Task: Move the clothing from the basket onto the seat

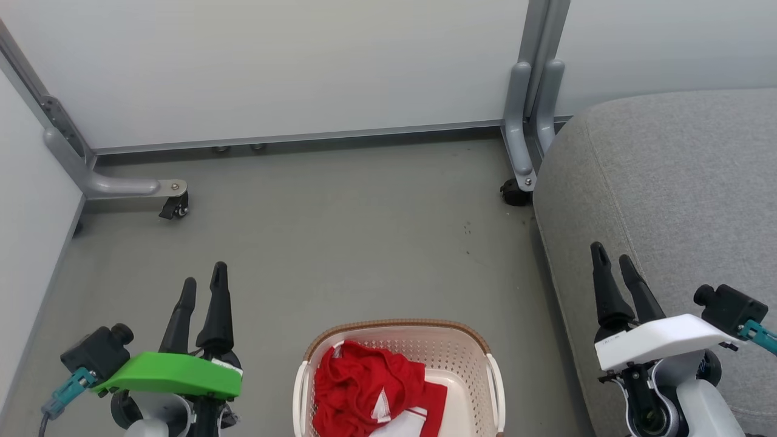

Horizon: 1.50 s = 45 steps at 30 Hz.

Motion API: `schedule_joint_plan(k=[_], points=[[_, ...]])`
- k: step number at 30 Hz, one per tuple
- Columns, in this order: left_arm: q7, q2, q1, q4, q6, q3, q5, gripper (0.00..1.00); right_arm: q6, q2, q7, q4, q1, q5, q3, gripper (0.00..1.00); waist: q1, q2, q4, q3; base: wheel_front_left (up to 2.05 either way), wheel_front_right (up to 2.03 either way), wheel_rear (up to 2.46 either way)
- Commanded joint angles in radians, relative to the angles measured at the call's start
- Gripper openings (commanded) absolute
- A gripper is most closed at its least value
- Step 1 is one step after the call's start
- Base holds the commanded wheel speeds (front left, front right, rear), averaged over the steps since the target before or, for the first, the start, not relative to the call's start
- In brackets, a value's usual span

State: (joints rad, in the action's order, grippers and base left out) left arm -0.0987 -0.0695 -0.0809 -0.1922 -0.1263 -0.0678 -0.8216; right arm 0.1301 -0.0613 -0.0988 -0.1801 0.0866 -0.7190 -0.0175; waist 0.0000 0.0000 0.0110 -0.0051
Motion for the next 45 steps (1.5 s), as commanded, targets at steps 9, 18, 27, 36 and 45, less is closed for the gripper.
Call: schedule_joint_plan(k=[9, 18, 27, 36, 45], points=[[-0.033, 0.001, -0.003, -0.002, -0.005, -0.007, 0.143, 1.0, 0.001, -0.005, -0.034, 0.017, 0.011, 0.161, -0.016, 1.0, 0.0, 0.0, 0.005, 0.002, 0.0, 0.0, 0.0], [-0.057, 0.004, 0.002, -0.017, -0.005, -0.019, 0.244, 1.0, 0.001, -0.001, -0.058, 0.01, 0.009, 0.27, -0.022, 1.0, 0.0, 0.0, 0.007, 0.002, 0.0, 0.0, 0.0], [-0.079, 0.008, 0.003, -0.047, -0.005, -0.02, 0.331, 1.0, 0.001, 0.003, -0.079, -0.004, 0.008, 0.362, -0.025, 1.0, 0.0, 0.0, 0.007, 0.002, 0.0, 0.0, 0.0], [-0.101, 0.012, 0.005, -0.074, -0.005, -0.018, 0.424, 1.0, 0.001, 0.007, -0.1, -0.024, 0.005, 0.438, -0.027, 1.0, 0.0, 0.0, 0.007, 0.0, 0.0, 0.0, 0.0], [-0.12, 0.016, 0.008, -0.097, -0.006, -0.014, 0.493, 1.0, 0.001, 0.009, -0.111, -0.037, -0.002, 0.494, -0.037, 1.0, 0.0, 0.0, 0.006, -0.001, 0.0, 0.0, 0.0]])
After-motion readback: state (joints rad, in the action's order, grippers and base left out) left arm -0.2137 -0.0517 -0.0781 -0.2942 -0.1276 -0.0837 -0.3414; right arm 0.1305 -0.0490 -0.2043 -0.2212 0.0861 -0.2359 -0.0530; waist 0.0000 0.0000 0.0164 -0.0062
